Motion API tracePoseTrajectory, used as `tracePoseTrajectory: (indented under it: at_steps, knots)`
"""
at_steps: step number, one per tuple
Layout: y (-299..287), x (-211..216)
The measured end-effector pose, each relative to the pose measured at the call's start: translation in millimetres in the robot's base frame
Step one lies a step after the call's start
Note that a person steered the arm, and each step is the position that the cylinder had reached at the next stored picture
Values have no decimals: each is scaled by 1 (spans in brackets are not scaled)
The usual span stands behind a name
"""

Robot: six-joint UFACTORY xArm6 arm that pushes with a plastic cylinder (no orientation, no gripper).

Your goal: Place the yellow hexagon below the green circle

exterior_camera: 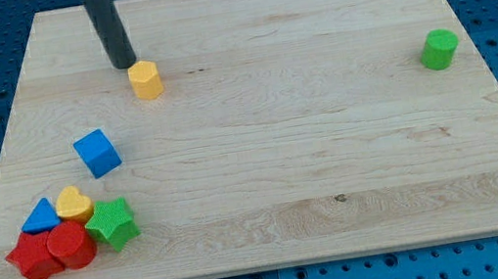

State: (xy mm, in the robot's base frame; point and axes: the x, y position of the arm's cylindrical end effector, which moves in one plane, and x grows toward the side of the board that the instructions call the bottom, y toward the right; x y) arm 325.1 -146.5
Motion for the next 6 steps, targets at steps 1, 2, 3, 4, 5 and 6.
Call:
tracePoseTrajectory:
  at_steps: [1, 2, 3, 4, 5, 6]
  knots:
    - [8, 0]
    - [-35, 1]
    - [-51, 9]
    - [-23, 26]
    - [-3, 29]
    - [20, 42]
